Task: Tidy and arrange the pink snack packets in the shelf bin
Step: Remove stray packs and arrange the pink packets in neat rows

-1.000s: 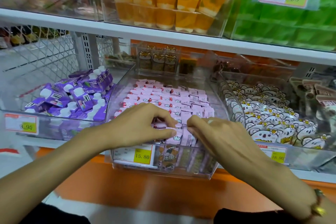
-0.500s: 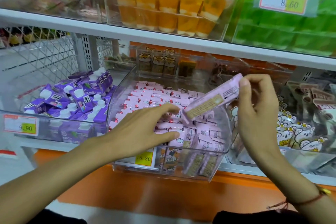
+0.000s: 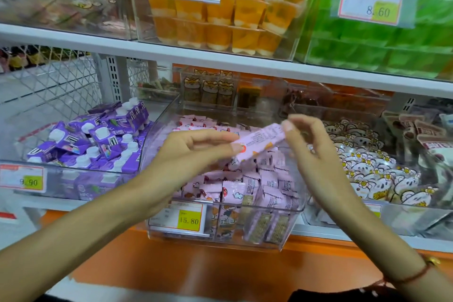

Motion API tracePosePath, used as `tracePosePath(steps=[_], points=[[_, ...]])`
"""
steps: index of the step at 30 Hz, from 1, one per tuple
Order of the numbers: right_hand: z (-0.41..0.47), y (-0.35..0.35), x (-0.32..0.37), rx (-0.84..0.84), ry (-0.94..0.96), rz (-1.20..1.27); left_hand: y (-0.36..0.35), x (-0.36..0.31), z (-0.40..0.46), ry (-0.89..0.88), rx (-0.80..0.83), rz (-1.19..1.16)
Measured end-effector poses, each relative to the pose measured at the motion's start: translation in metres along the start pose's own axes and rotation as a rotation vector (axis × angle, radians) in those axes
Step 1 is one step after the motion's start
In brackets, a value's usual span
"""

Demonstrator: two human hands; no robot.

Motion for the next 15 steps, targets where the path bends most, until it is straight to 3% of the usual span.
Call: tracePosePath(steps=[2,4,8,10,12,15], points=[[-0.006,-0.007,0.014,0.058,0.196,-0.340,-0.001,0.006,0.001,0.117,0.025,-0.117],[-0.011,-0.016,0.021,0.149,0.326,-0.525,-0.004,0.009,0.001,0.167,0.035,-0.184],[-0.015,-0.027,0.026,0.291,0.426,-0.643,-0.005,0.007,0.001,0.175,0.033,-0.208],[-0.014,-0.026,0.027,0.242,0.474,-0.693,-0.005,0.004,0.002,0.151,0.011,-0.162],[-0.013,-0.019,0.028,0.120,0.487,-0.623,-0.005,0.002,0.003,0.099,-0.020,-0.049],[-0.007,-0.005,0.021,0.002,0.365,-0.132,0.000,0.003,0.002,-0.056,0.035,0.471]])
Point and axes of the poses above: each hand's wrist, its own z-axis towards the middle knuckle, its own y-axis out of the back of the hand, x = y × z, the point moved 4 cm from there along z, towards the middle knuckle, and after that the axes turned 13 degrees about x, right-handed, at the moved point
